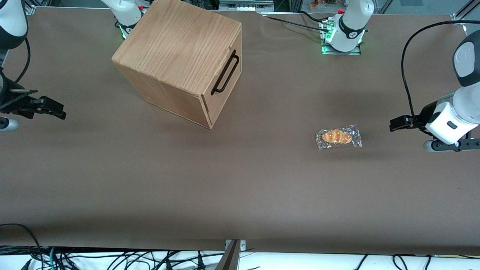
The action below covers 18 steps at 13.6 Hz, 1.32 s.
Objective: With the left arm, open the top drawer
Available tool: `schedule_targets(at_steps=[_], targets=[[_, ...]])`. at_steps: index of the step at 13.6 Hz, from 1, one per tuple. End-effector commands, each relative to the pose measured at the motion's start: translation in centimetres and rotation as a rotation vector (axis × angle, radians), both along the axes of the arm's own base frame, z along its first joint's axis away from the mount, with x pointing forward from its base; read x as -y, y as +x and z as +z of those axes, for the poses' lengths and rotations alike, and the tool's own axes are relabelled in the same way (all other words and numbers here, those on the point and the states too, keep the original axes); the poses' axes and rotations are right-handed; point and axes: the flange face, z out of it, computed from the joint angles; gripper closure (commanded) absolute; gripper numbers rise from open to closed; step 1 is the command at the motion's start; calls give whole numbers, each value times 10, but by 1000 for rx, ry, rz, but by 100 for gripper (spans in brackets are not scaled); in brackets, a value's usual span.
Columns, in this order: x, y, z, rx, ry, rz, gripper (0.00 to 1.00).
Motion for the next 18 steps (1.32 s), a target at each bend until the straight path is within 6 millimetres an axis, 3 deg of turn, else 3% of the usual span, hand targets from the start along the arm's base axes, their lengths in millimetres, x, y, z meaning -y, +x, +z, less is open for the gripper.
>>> schedule_targets(at_steps=[1,18], targets=[[-4,-2,8,-2,9,-74,0],[1,-2,9,0,-1,-57,0]])
